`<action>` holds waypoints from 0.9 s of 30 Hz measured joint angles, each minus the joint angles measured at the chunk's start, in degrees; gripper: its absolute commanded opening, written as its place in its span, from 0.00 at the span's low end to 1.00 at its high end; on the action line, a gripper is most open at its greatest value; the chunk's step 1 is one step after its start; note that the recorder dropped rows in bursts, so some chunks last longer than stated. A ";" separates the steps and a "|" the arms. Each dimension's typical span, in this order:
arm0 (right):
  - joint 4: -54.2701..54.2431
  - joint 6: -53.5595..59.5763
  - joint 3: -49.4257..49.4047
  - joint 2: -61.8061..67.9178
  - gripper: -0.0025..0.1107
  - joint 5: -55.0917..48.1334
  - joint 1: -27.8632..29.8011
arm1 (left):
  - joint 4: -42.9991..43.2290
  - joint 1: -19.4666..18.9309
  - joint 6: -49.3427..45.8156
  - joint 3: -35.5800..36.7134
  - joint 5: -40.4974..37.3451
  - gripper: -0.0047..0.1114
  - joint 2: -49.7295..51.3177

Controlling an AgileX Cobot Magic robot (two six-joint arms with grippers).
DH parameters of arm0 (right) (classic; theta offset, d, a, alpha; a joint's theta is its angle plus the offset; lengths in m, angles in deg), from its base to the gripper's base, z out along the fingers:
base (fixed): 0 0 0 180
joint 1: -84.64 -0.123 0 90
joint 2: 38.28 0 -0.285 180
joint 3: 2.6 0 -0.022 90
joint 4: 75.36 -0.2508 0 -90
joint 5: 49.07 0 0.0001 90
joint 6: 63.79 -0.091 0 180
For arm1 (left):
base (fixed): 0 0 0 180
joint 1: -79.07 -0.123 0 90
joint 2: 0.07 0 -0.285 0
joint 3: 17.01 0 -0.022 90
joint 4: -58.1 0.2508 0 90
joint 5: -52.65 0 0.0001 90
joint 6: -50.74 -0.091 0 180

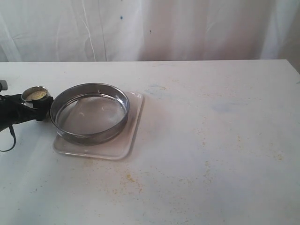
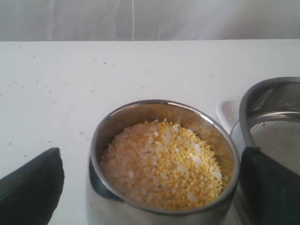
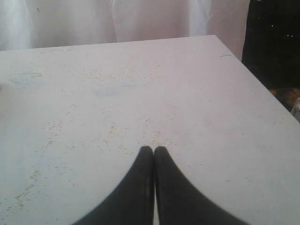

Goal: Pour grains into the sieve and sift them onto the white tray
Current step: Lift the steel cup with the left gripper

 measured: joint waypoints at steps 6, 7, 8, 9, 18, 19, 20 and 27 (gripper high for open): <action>0.00 0.00 0.00 0.00 0.02 0.00 0.00 | 0.00 0.00 0.00 0.00 -1.28 0.95 0.00; 0.00 0.00 0.00 0.00 0.02 0.00 0.00 | 0.00 0.00 0.00 0.00 -1.38 0.95 0.00; 0.00 0.00 0.00 0.00 0.02 0.00 0.00 | 0.00 0.00 0.00 0.00 -1.47 0.95 0.00; 0.00 0.00 0.00 0.00 0.02 0.00 0.00 | 0.00 0.00 0.00 0.00 -1.47 0.95 0.08; 0.00 0.00 0.00 0.00 0.02 0.00 0.00 | -0.51 0.00 -1.62 -0.89 -1.59 0.95 1.53; 0.00 0.00 0.00 0.00 0.02 0.00 0.00 | -0.27 0.00 -1.62 -1.27 -1.59 0.95 1.91; 0.00 0.00 0.00 0.00 0.02 0.00 0.00 | 0.02 0.00 -1.46 -1.79 -1.59 0.95 2.09; 0.00 0.00 0.00 0.00 0.02 0.00 0.00 | 1.31 0.00 -1.01 -3.92 -1.51 0.95 2.35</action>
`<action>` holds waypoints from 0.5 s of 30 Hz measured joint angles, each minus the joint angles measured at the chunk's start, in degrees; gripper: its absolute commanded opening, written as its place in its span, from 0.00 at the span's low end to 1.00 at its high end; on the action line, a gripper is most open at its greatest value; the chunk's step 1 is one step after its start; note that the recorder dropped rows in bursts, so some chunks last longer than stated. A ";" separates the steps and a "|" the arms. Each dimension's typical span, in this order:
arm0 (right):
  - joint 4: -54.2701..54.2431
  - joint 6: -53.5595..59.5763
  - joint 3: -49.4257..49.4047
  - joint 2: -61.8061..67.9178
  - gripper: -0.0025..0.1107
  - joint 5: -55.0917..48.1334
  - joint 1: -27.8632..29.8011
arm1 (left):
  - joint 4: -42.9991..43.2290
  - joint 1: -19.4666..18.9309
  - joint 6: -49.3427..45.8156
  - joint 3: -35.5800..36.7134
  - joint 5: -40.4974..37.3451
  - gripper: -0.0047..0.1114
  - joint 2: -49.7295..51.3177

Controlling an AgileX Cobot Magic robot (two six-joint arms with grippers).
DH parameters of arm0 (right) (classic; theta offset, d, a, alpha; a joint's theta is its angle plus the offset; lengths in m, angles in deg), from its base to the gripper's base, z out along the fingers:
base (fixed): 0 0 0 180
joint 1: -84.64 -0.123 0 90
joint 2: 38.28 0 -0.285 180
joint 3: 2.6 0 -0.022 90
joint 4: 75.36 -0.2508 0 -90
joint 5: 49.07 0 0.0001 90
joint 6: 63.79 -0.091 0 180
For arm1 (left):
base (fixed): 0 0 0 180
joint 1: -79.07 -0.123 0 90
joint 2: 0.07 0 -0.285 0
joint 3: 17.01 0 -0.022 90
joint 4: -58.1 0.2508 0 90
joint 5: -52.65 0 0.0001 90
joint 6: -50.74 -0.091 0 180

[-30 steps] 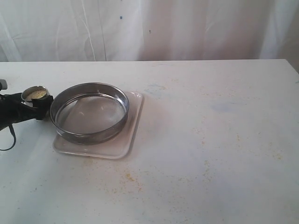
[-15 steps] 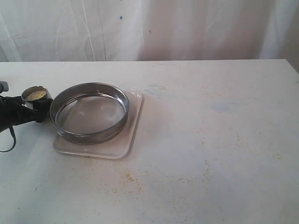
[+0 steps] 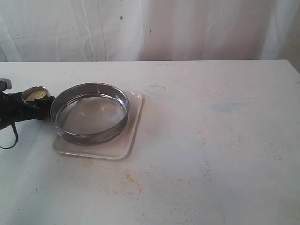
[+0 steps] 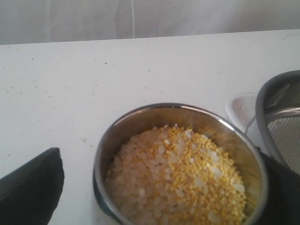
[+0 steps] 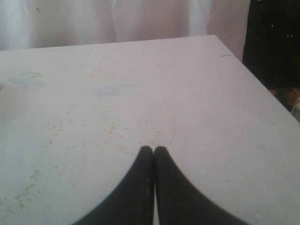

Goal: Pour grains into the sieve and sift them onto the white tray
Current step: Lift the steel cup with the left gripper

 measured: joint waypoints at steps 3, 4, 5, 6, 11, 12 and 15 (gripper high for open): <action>0.00 0.00 0.00 0.00 0.02 0.00 0.00 | 0.51 0.00 0.11 -0.12 -0.13 0.95 0.00; 0.00 0.00 0.00 0.00 0.02 0.00 0.00 | 0.68 0.00 0.11 -0.12 -0.28 0.95 0.00; 0.00 0.00 0.00 0.00 0.02 0.00 0.00 | 0.68 0.00 0.25 -0.12 -0.56 0.95 0.00; 0.00 0.00 0.00 0.00 0.02 0.00 0.00 | 0.80 0.00 0.25 -0.12 -0.85 0.95 0.00; 0.00 0.00 0.00 0.00 0.02 0.00 0.00 | 0.80 0.00 0.25 -0.12 -1.52 0.94 0.00; 0.00 0.00 0.00 0.00 0.02 0.00 0.00 | 0.80 0.00 0.25 -0.12 -1.52 0.92 0.00; 0.00 0.00 0.00 0.00 0.02 0.00 0.00 | 0.54 0.00 0.25 -0.12 -1.56 0.76 0.00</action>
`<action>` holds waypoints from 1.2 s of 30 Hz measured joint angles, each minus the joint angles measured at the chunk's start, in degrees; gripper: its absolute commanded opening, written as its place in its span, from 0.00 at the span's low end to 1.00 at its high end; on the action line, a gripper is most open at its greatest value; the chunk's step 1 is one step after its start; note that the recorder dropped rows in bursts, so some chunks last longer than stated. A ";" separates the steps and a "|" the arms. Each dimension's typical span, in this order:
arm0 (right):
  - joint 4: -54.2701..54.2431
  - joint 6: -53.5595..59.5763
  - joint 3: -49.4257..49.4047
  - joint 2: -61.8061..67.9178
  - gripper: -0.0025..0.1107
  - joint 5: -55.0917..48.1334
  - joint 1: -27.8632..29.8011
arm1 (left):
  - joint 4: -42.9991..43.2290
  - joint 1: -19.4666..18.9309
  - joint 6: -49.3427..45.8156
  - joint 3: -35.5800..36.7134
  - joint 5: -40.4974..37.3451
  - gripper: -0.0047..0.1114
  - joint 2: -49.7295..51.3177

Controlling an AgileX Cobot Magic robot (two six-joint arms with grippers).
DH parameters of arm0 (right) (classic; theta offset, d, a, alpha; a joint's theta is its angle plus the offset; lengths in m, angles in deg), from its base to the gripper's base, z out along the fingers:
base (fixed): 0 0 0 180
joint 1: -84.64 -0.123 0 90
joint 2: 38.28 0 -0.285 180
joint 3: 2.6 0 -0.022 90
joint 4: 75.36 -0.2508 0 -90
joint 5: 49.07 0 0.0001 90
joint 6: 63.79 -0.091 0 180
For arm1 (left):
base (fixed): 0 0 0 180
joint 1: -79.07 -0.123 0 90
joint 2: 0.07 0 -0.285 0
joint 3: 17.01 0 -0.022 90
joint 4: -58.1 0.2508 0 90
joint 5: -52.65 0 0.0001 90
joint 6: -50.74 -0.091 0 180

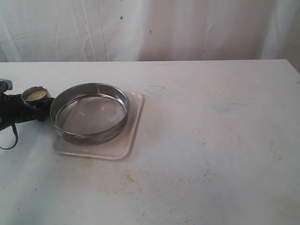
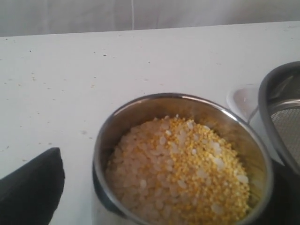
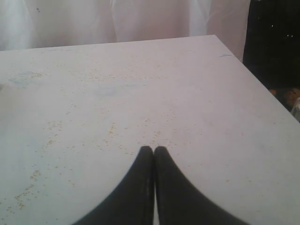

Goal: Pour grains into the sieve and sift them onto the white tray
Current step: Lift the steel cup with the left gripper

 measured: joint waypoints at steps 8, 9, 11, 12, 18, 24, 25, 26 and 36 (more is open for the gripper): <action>0.00 0.00 0.00 0.00 0.02 0.00 0.00 | -0.55 0.00 0.63 -0.14 -1.21 0.08 0.00; 0.00 0.00 0.00 0.00 0.02 0.00 0.00 | -0.55 0.00 0.63 -0.14 -1.21 0.04 0.00; 0.00 0.00 0.00 0.00 0.02 0.00 0.00 | -0.55 0.00 0.63 -0.14 -0.95 0.04 0.00; 0.00 0.00 0.00 0.00 0.02 0.00 0.00 | -0.55 0.00 0.63 -0.14 -0.83 0.04 0.00; 0.00 0.00 0.00 0.00 0.02 0.00 0.00 | 1.05 0.00 0.63 -0.14 0.90 0.04 0.35; 0.00 0.00 0.00 0.00 0.02 0.00 0.00 | 5.40 0.00 0.63 -0.14 1.92 0.04 0.48; 0.00 0.00 0.00 0.00 0.02 0.00 0.00 | 5.52 0.00 0.63 -0.14 1.92 0.04 0.48; 0.00 0.00 0.00 0.00 0.02 0.00 0.00 | 5.64 0.00 0.77 -0.14 2.02 0.04 0.48; 0.00 0.00 0.00 0.00 0.02 0.00 0.00 | 6.44 -0.23 0.77 -0.14 1.63 0.04 -1.57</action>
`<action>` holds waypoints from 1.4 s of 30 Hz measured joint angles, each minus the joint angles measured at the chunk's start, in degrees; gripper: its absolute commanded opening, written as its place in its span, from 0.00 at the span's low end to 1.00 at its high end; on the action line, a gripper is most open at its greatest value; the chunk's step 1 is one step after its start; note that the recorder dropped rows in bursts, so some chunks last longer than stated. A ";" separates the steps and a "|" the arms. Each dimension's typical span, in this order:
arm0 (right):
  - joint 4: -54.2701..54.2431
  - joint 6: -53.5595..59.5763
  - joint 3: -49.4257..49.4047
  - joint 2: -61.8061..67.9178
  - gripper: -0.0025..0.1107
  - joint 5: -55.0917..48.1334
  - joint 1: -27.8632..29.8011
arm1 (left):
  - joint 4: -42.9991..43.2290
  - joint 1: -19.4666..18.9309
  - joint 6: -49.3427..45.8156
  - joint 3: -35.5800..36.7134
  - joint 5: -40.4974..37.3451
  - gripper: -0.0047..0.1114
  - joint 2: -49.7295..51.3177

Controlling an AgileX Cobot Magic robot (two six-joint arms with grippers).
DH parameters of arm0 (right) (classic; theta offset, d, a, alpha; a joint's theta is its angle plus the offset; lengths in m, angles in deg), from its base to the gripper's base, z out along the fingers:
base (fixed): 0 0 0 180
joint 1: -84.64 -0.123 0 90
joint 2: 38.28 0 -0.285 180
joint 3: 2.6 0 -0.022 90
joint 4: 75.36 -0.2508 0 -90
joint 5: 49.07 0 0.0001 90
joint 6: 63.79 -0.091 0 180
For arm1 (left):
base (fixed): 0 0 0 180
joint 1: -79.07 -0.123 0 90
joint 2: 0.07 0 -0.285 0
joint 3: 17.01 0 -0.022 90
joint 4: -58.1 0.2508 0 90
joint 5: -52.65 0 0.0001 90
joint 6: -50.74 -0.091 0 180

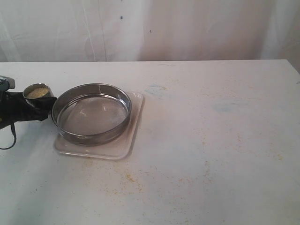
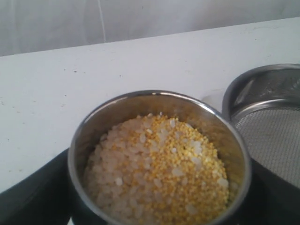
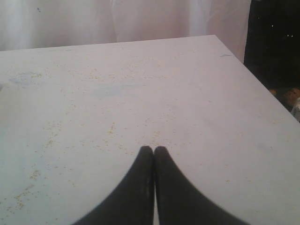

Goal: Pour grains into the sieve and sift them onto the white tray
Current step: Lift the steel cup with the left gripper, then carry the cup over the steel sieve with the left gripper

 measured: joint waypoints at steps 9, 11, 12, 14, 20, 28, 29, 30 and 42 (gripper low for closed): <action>0.00 0.00 0.00 0.00 0.02 0.00 0.00 | 0.36 0.00 0.11 0.11 0.11 0.04 -2.13; 0.00 0.00 0.00 0.00 0.02 0.00 0.00 | 0.48 0.00 0.23 0.11 0.11 0.04 -2.73; 0.00 0.00 0.00 0.00 0.02 0.00 0.00 | 0.57 0.00 0.52 0.11 0.11 0.04 -3.20; 0.00 0.00 0.00 0.00 0.02 0.00 0.00 | 0.95 0.00 1.25 0.11 0.00 0.04 -4.30; 0.00 0.00 0.00 0.00 0.02 0.00 0.00 | 3.93 -0.04 3.79 0.11 0.00 0.04 -7.64; 0.00 0.00 0.00 0.00 0.02 0.00 0.00 | 7.75 0.94 7.40 0.18 -1.35 0.04 -10.48; 0.00 0.00 0.00 0.00 0.02 0.00 0.00 | 8.02 1.48 7.66 0.18 -1.70 0.04 -10.84; 0.00 0.00 0.00 0.00 0.02 0.00 0.00 | 8.72 2.31 7.77 0.18 -2.40 0.04 -11.22; 0.00 0.00 0.00 0.00 0.02 0.00 0.00 | 10.68 10.33 8.55 0.18 -11.23 0.04 -13.96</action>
